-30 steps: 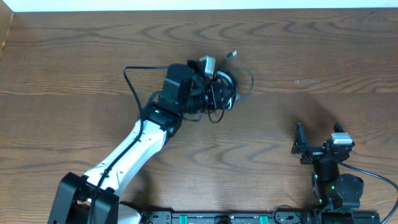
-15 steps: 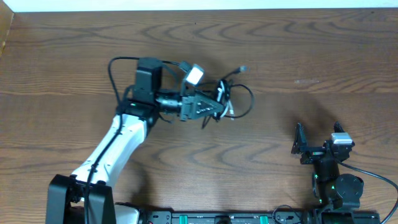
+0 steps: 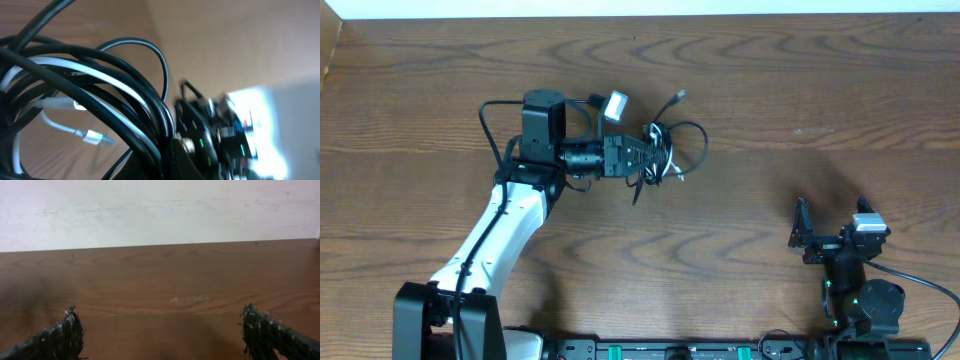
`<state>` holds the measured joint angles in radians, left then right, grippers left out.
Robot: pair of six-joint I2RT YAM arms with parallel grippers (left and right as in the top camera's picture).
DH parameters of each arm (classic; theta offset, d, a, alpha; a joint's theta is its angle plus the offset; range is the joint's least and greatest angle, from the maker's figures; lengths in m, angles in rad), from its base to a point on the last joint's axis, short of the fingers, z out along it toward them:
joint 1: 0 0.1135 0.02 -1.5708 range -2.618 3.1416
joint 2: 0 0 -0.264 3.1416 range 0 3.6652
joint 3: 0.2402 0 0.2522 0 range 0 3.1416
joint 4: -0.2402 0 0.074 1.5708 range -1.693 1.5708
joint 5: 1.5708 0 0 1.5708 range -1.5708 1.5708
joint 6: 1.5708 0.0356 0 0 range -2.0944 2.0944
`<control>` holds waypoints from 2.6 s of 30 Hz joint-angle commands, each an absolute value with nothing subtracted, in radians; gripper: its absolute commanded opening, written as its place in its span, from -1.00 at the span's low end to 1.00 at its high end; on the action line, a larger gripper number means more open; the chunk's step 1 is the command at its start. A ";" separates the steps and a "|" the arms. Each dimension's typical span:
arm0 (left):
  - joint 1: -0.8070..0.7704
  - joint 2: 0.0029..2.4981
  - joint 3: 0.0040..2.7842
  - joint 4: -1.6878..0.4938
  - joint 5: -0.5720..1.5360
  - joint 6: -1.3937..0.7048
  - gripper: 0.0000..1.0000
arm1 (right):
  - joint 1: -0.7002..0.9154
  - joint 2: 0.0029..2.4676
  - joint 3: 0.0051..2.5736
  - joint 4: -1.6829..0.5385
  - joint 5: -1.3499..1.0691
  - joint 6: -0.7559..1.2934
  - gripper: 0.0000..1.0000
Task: Untangle cables
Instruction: 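Lift the cable bundle with the left gripper and pull it left, then move the right gripper to the held bundle and grasp a cable loop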
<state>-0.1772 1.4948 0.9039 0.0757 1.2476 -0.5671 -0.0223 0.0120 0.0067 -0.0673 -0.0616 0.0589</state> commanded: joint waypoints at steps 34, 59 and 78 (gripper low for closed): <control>-0.432 1.482 0.915 0.163 0.437 -1.687 -0.85 | -0.025 0.118 0.037 0.182 -0.560 0.768 0.94; -0.432 1.482 0.915 0.166 0.648 -2.059 -0.85 | 0.220 1.174 0.269 0.752 -0.789 0.653 0.41; -0.450 1.483 0.915 0.158 0.726 -1.881 -0.85 | 0.297 1.175 0.270 0.860 -0.717 0.499 -0.04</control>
